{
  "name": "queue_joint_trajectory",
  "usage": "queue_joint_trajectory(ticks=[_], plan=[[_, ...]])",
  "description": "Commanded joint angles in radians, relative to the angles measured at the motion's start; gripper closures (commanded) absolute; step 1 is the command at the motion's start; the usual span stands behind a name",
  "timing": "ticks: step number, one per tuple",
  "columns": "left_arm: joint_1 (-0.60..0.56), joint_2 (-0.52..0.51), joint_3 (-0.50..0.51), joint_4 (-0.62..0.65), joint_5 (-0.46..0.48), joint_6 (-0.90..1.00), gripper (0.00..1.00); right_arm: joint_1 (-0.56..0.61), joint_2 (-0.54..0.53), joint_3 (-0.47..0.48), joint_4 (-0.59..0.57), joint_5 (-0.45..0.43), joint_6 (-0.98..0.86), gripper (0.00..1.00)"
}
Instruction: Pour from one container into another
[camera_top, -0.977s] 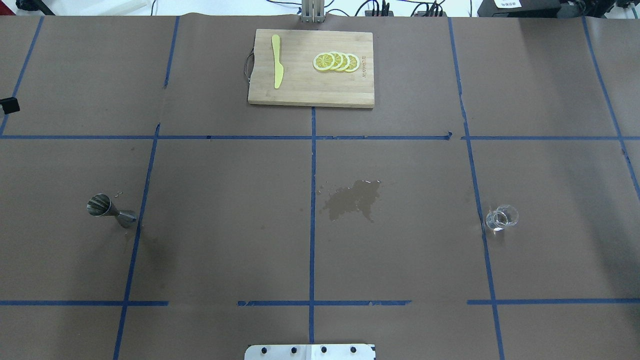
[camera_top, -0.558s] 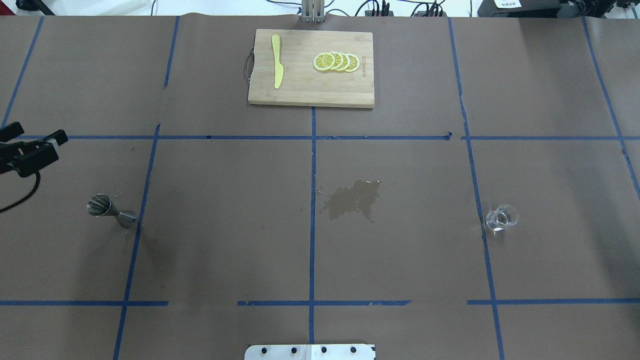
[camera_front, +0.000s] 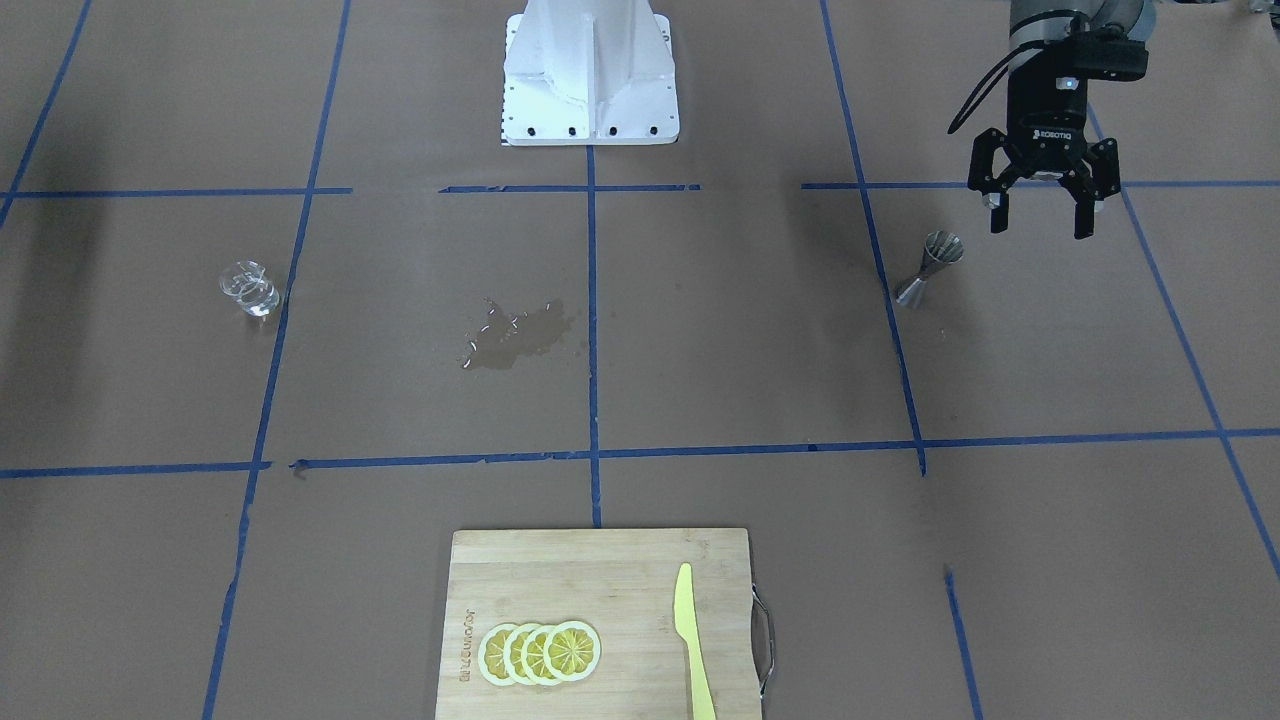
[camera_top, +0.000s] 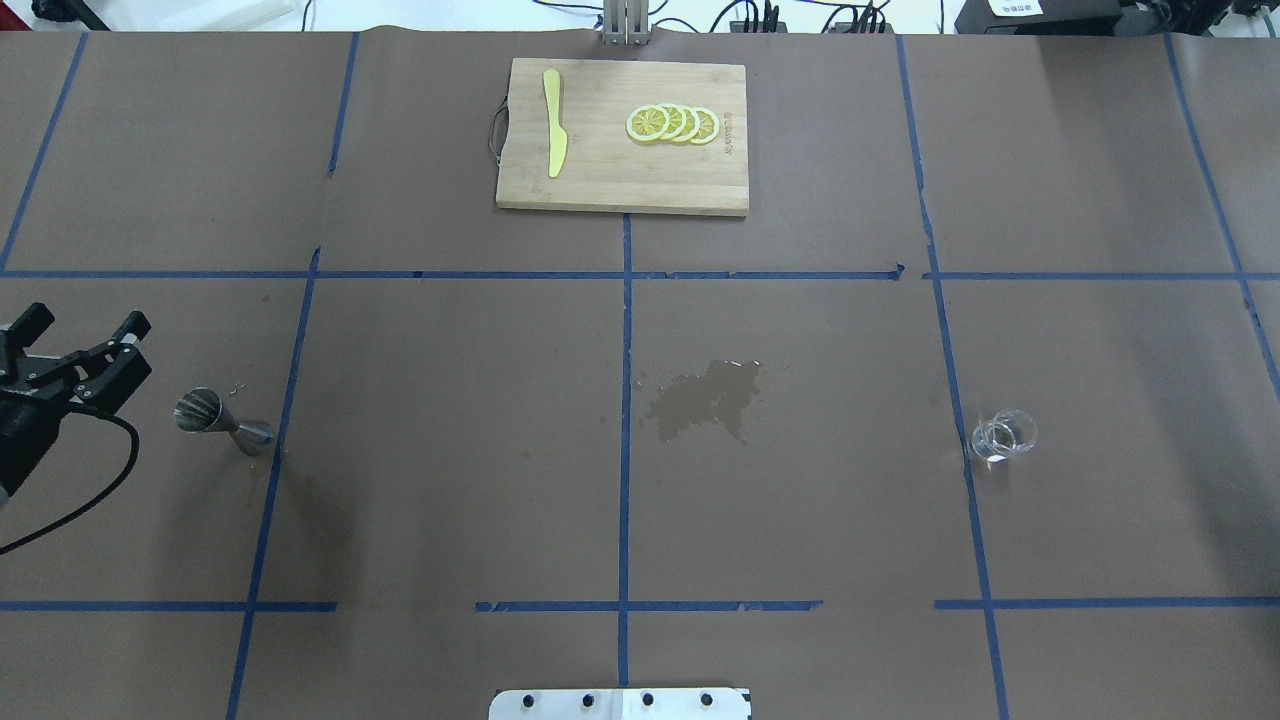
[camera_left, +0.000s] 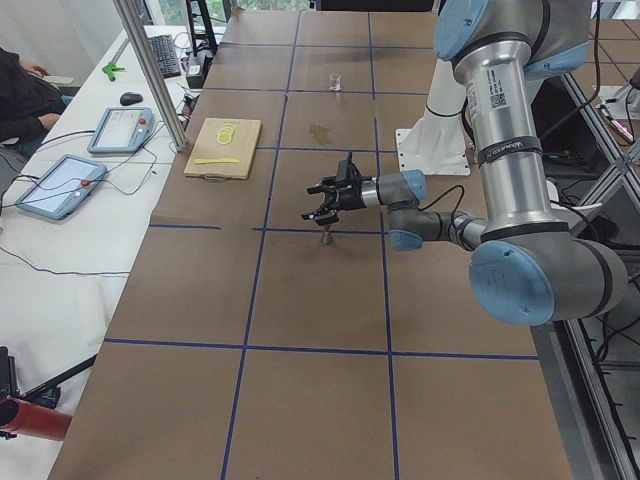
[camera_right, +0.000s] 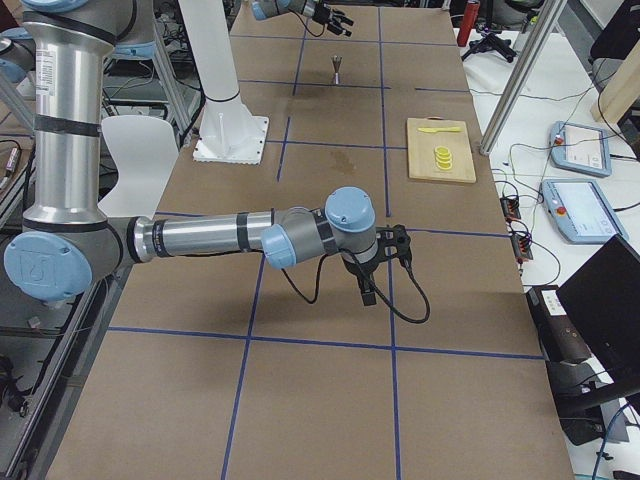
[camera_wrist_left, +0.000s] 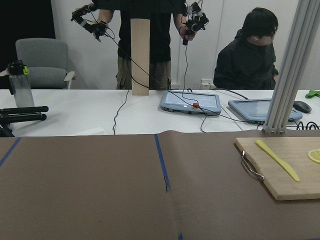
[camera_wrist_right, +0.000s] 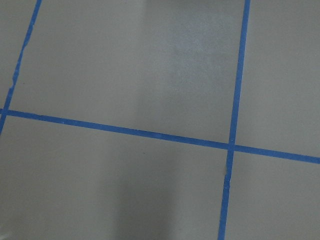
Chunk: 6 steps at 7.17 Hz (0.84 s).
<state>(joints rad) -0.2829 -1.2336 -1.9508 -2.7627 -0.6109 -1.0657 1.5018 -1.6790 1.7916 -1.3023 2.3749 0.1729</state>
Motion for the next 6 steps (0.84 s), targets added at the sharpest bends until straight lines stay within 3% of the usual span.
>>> queue_joint_trajectory(ticks=[1,6], plan=[[0.071,-0.091,0.099,-0.006,0.072,-0.002,0.00,0.000,-0.004,0.002,0.000,0.000,0.000,0.00],[0.169,-0.147,0.232,-0.110,0.190,0.001,0.00,0.000,-0.005,0.002,0.000,0.000,0.000,0.00]])
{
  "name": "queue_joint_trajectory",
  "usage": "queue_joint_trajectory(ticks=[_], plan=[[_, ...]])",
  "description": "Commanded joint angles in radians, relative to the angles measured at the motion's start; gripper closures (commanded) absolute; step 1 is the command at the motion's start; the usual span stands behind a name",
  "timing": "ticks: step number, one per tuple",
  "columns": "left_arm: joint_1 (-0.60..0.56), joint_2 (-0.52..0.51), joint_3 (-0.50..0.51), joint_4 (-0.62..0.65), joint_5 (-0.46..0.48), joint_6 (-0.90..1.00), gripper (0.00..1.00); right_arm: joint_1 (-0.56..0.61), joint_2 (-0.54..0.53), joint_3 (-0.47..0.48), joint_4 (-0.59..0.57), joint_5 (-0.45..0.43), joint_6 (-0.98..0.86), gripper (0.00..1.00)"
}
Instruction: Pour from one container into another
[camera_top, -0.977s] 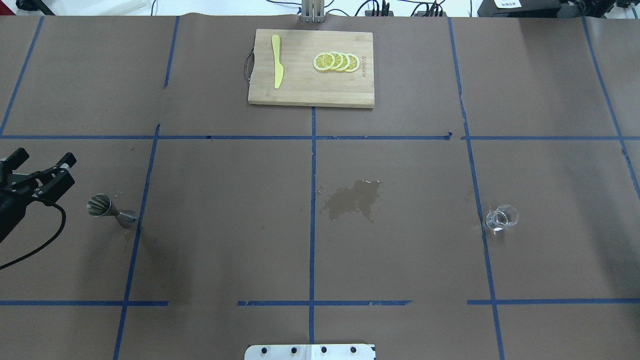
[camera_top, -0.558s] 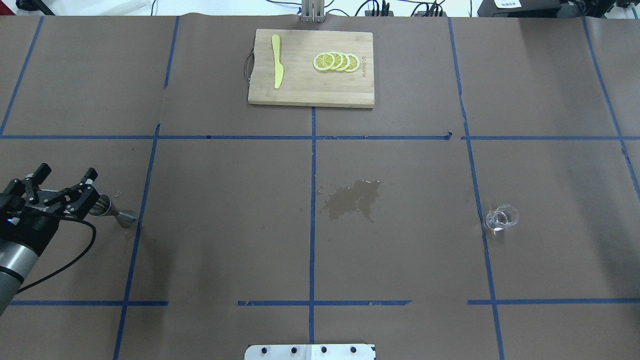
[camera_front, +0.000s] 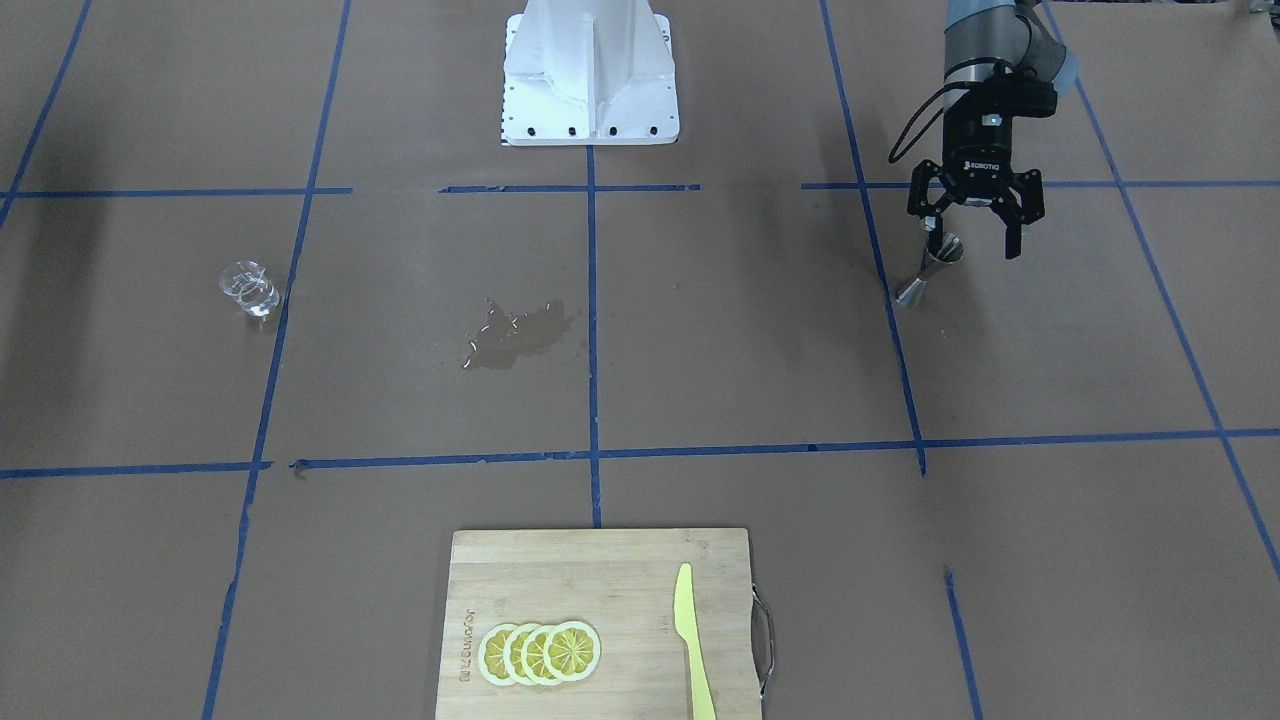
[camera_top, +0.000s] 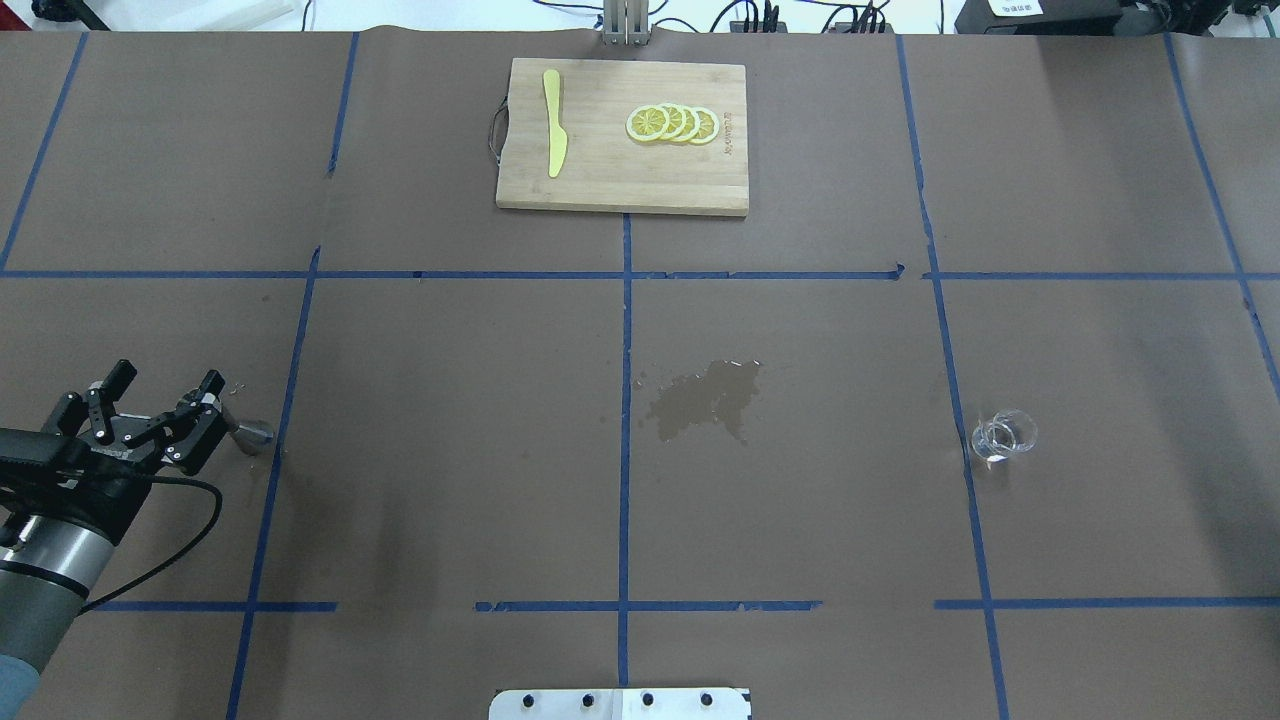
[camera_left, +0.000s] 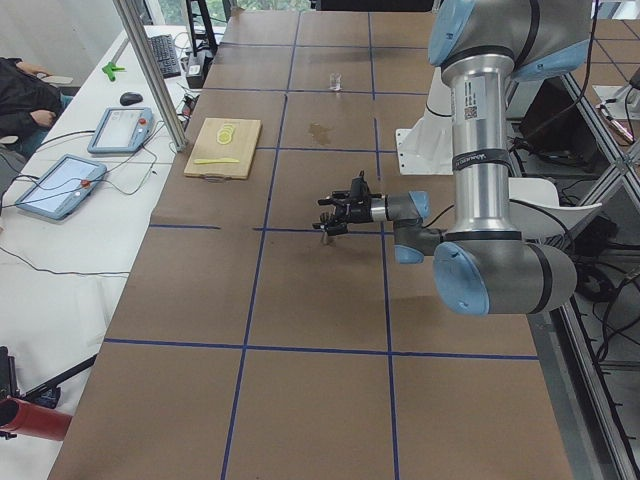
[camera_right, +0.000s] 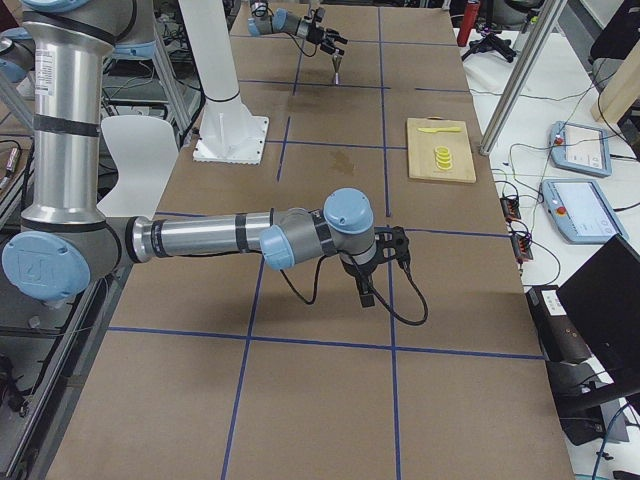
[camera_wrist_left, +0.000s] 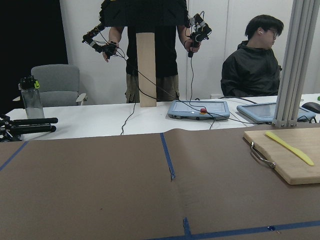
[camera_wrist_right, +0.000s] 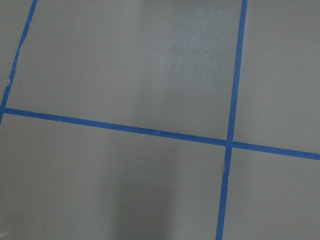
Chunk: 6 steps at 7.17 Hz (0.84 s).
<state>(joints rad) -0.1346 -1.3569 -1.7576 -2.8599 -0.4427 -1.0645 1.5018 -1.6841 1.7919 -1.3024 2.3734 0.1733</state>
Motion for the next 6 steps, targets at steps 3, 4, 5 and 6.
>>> queue_joint_trajectory(ticks=[3,4,5,6], plan=[[0.064,-0.037,0.079,-0.035,0.042,0.000,0.00,0.000,0.000,0.000,0.000,0.000,0.000,0.00],[0.070,-0.048,0.098,-0.036,0.042,0.000,0.00,0.000,-0.002,0.000,0.000,0.000,0.000,0.00],[0.073,-0.063,0.122,-0.036,0.041,-0.002,0.00,0.000,-0.003,0.000,0.000,0.000,0.000,0.00],[0.078,-0.076,0.135,-0.038,0.041,0.000,0.00,0.000,-0.005,0.000,0.000,0.000,-0.002,0.00]])
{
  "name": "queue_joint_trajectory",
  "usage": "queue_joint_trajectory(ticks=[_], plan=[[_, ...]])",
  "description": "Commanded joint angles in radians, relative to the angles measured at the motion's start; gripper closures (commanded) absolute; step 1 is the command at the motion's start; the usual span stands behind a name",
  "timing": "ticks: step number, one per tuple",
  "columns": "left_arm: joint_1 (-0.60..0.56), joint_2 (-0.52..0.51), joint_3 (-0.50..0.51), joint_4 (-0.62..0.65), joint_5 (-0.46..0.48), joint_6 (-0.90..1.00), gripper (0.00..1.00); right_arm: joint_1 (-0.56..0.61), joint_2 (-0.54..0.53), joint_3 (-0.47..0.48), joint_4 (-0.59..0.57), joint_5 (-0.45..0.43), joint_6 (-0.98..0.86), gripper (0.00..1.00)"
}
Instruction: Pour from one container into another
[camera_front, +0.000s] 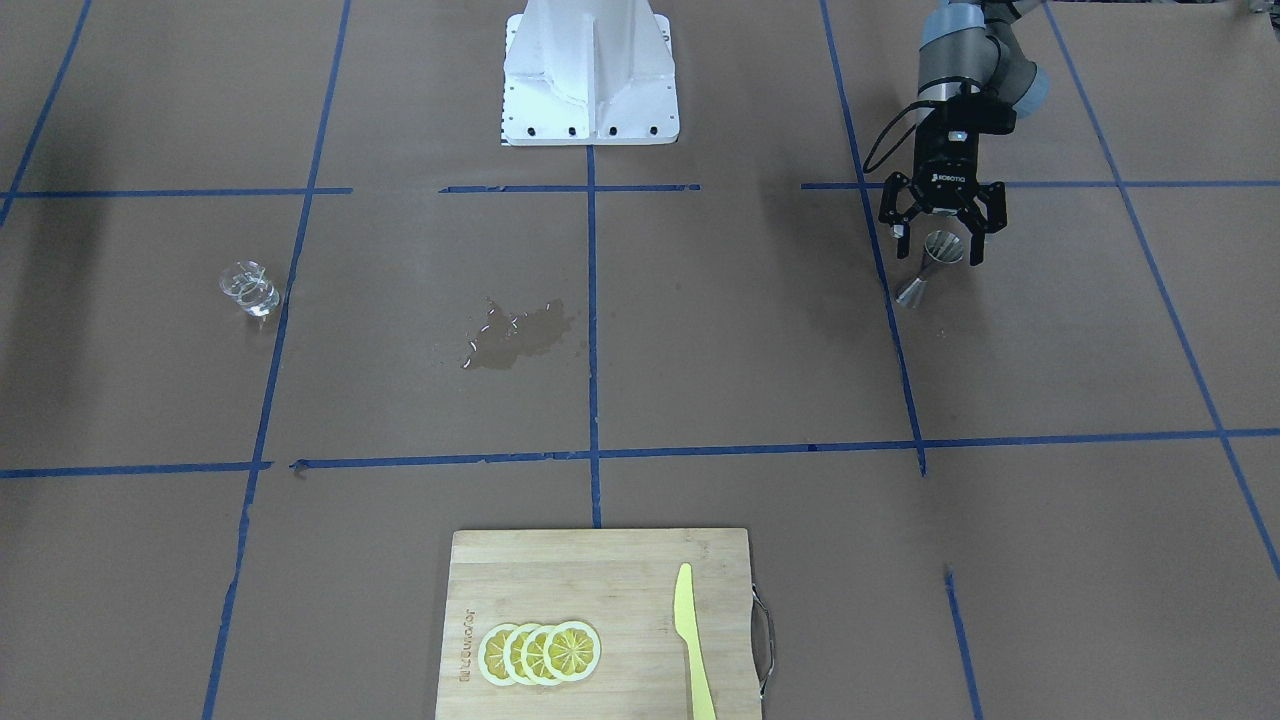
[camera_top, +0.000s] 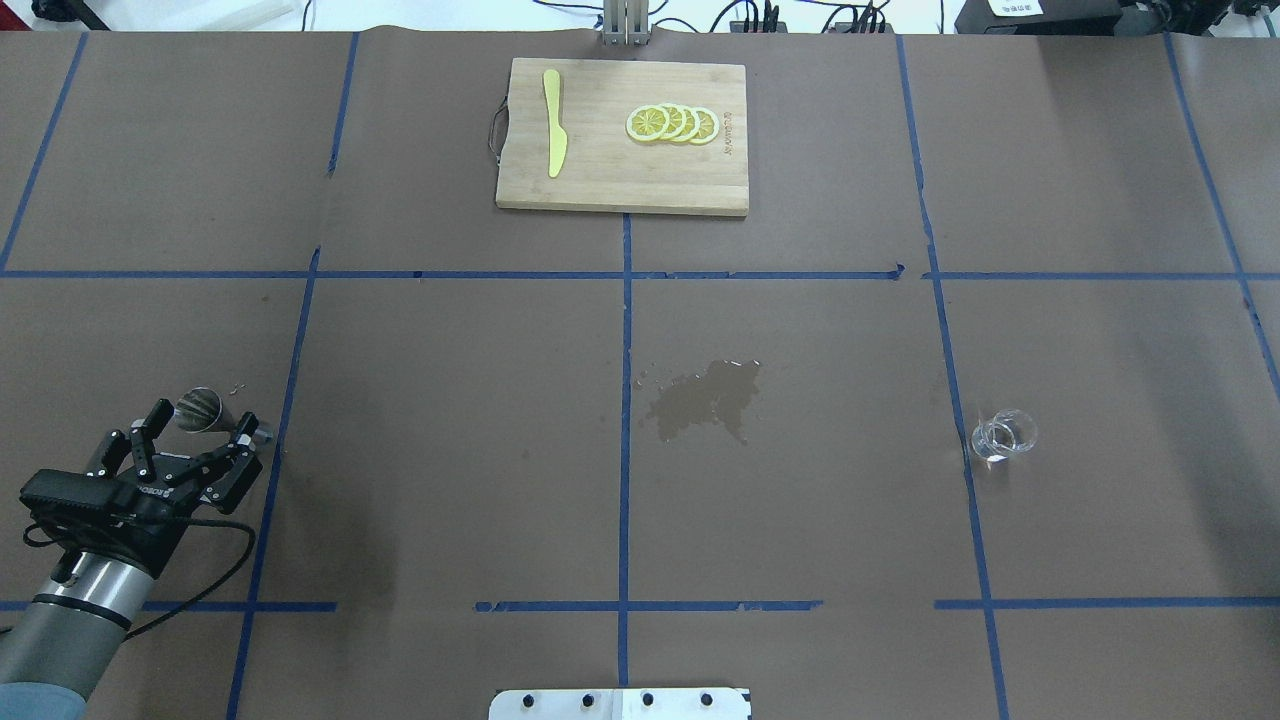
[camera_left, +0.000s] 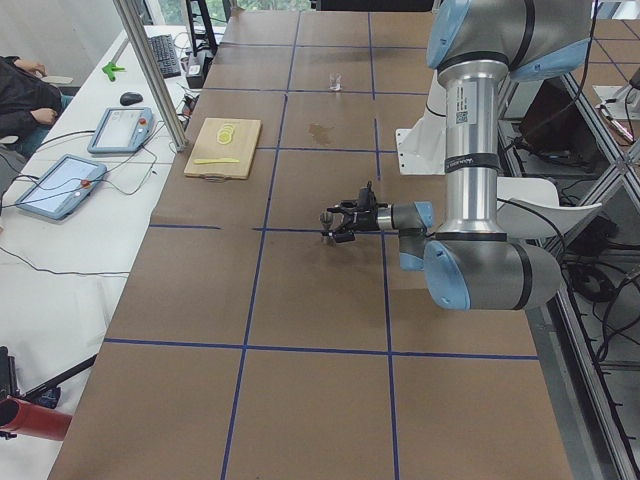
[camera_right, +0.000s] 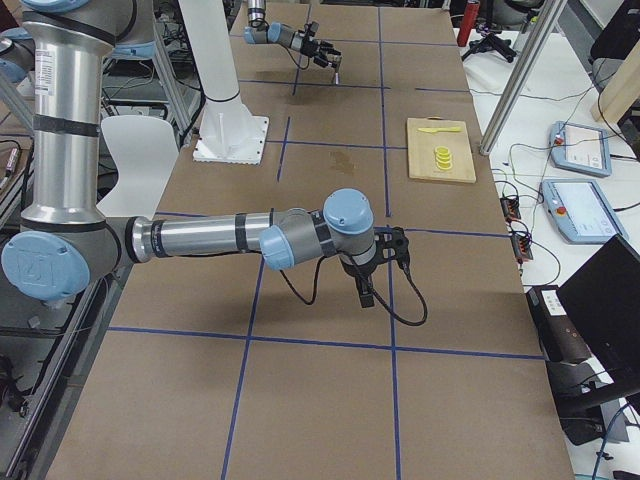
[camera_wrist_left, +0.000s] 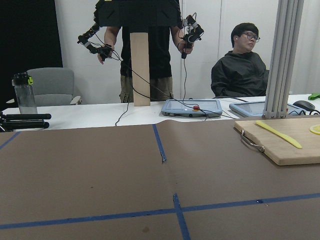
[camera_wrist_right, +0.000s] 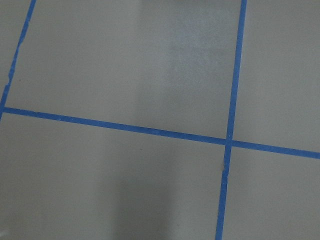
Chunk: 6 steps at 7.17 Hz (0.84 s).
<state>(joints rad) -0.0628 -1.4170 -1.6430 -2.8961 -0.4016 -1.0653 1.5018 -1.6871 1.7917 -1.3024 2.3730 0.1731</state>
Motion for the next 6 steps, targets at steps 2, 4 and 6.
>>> queue_joint_trajectory(ticks=[2,4,6], plan=[[0.008,-0.022,0.031,-0.011,-0.002,0.001,0.00,0.000,-0.002,0.000,0.000,-0.001,-0.001,0.00],[0.009,-0.039,0.066,-0.052,-0.003,0.002,0.00,0.002,-0.002,0.000,0.000,-0.002,-0.003,0.00],[0.009,-0.046,0.078,-0.054,-0.006,0.005,0.00,0.000,-0.005,0.000,0.000,-0.003,-0.003,0.00]])
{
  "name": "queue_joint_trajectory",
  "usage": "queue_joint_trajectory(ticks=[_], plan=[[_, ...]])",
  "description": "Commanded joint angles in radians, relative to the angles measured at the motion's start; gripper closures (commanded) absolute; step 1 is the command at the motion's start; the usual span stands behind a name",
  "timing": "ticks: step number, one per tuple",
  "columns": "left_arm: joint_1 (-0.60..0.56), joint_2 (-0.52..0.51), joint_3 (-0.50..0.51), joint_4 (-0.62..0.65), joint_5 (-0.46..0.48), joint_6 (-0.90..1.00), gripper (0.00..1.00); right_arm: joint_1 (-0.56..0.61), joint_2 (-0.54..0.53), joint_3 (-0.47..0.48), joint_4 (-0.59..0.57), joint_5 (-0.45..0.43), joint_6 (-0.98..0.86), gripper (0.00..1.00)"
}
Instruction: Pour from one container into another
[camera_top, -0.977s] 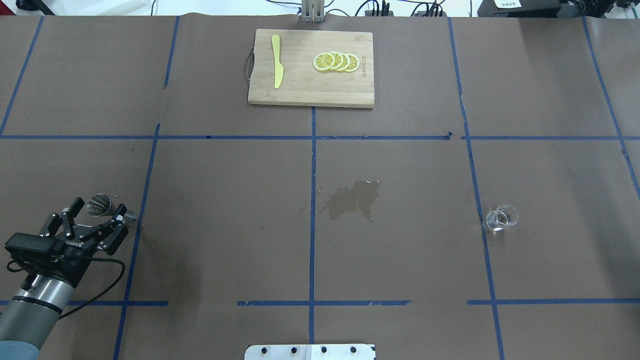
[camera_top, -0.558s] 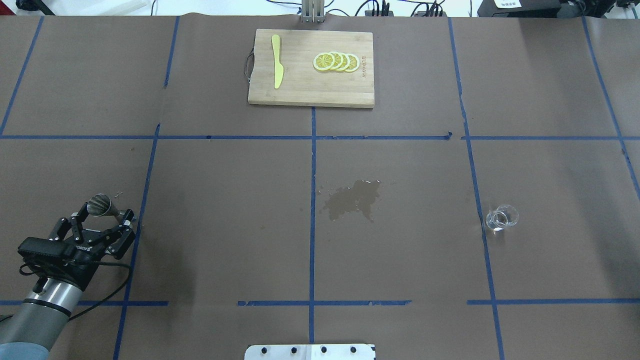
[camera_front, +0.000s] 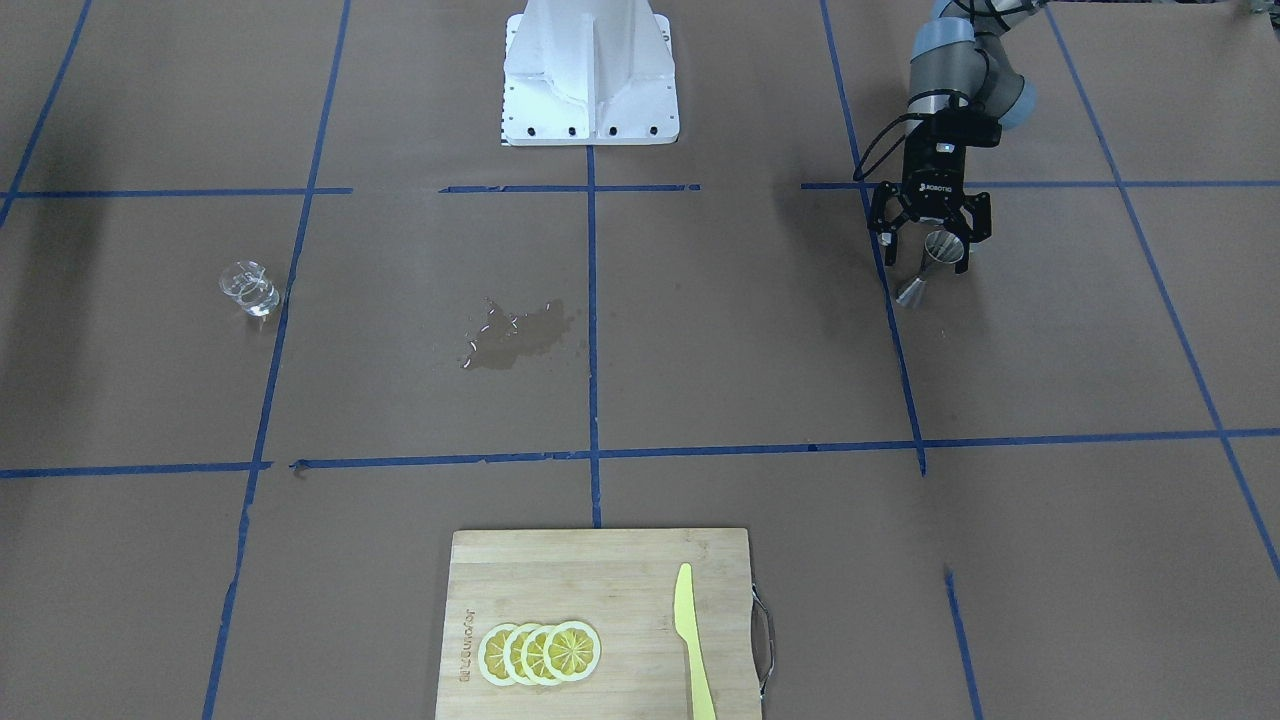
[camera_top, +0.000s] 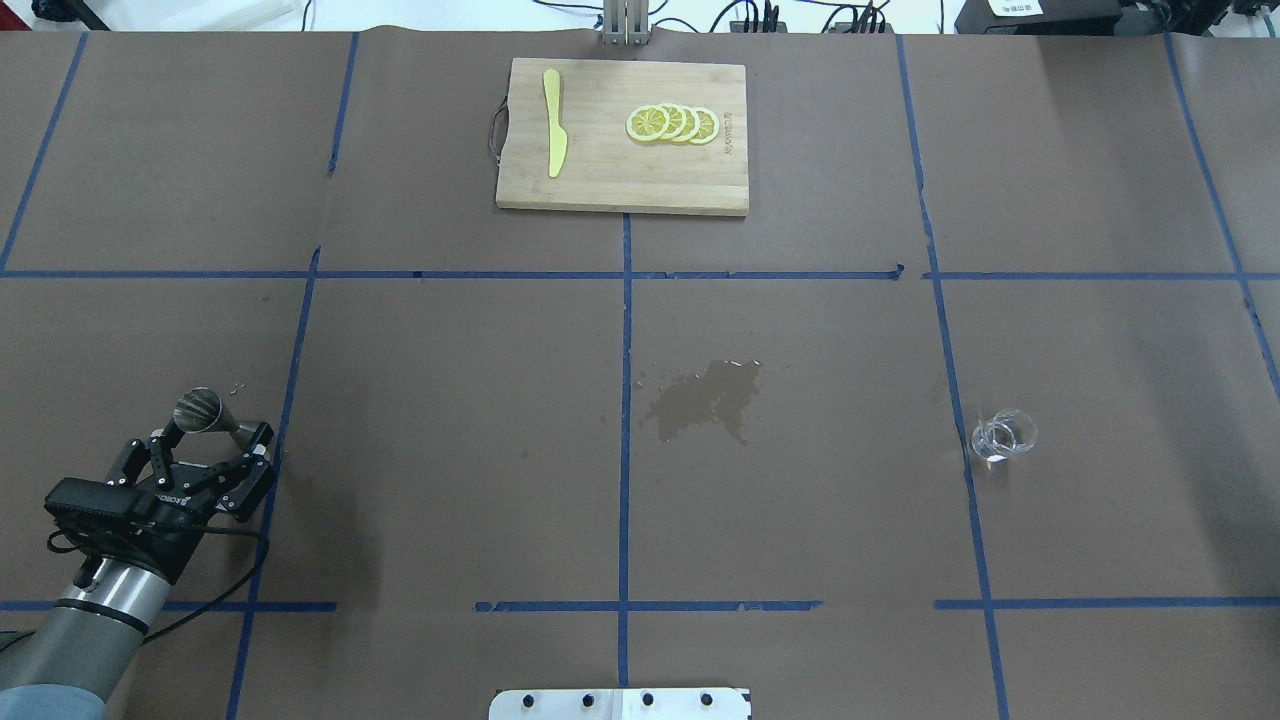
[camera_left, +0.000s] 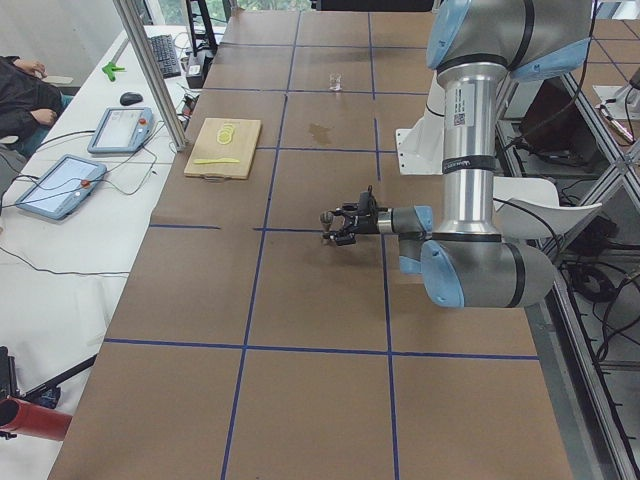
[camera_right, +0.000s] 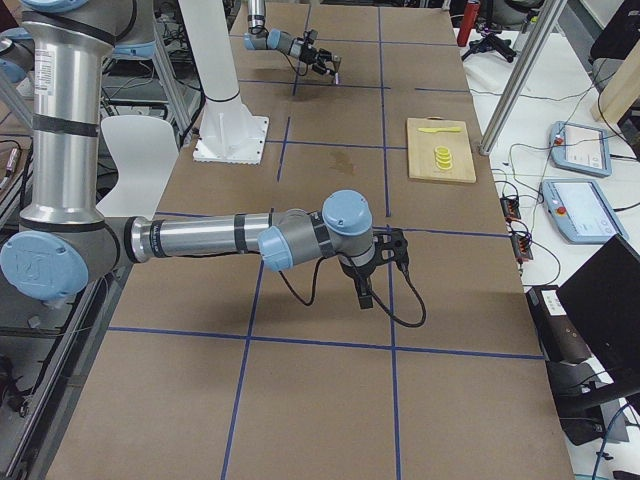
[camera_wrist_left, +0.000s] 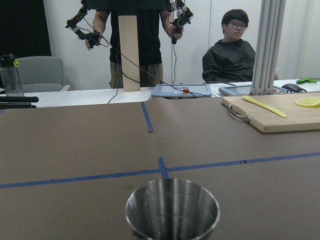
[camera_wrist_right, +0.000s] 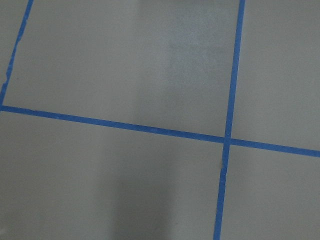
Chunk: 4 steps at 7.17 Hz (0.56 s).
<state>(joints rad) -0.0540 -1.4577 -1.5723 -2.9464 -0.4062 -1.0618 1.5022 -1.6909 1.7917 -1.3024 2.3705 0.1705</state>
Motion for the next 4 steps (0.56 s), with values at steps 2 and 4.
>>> queue_joint_trajectory(ticks=[2,4], plan=[[0.000,-0.004,0.018,-0.003,-0.003,0.005,0.05,0.000,-0.001,0.000,0.000,-0.001,0.000,0.00],[0.000,-0.006,0.026,-0.003,-0.003,0.005,0.17,0.000,-0.001,0.000,0.002,-0.001,0.000,0.00]])
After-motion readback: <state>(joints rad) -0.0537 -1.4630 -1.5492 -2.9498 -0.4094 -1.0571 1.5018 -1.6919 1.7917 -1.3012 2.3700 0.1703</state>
